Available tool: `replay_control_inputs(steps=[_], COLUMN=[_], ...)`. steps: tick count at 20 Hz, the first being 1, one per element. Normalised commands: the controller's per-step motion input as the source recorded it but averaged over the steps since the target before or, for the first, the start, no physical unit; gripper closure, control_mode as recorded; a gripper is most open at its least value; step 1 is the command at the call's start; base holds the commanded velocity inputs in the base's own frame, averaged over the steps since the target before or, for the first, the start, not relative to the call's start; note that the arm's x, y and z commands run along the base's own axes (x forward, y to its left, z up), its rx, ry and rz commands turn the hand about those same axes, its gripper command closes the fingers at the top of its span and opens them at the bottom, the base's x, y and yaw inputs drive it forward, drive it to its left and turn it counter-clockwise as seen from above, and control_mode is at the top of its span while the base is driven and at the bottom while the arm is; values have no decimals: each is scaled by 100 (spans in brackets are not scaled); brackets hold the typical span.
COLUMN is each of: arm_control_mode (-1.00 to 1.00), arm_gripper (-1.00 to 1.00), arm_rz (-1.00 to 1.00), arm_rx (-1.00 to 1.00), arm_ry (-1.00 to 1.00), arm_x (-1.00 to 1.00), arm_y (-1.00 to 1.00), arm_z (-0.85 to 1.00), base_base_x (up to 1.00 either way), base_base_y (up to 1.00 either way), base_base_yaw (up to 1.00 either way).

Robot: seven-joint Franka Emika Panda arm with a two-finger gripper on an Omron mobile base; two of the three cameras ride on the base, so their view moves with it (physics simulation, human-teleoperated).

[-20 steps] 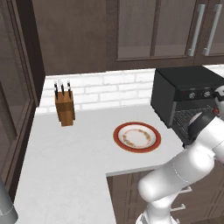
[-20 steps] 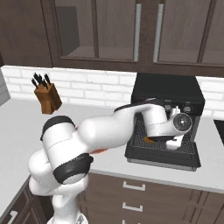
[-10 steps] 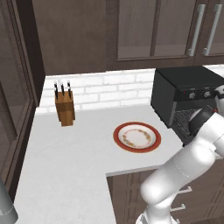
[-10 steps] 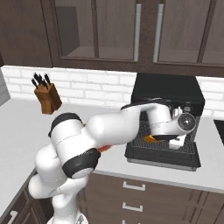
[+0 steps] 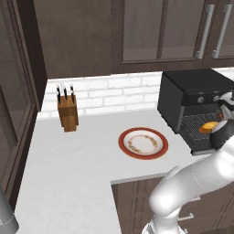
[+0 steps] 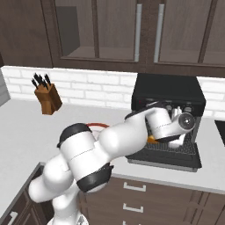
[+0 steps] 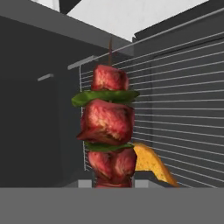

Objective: Pick up the kebab skewer and baguette bread, and place them inside the toaster oven. Close the toaster oven door and start by setting the timer.

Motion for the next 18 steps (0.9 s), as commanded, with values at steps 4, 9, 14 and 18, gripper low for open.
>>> replay_control_inputs(steps=[4,9,14,18], arm_control_mode=[-100,-100,-100,-100], arm_gripper=[100,100,100,-100], arm_rz=[0,0,0,0], arm_rx=[0,0,0,0], arm_ry=[0,2,5,6], arm_x=[28,19,13,11], arm_y=[0,0,0,0], arm_z=[-5,-5,-7,-2], base_base_x=[0,0,0,0], base_base_y=[0,0,0,0], base_base_yaw=[0,0,0,0])
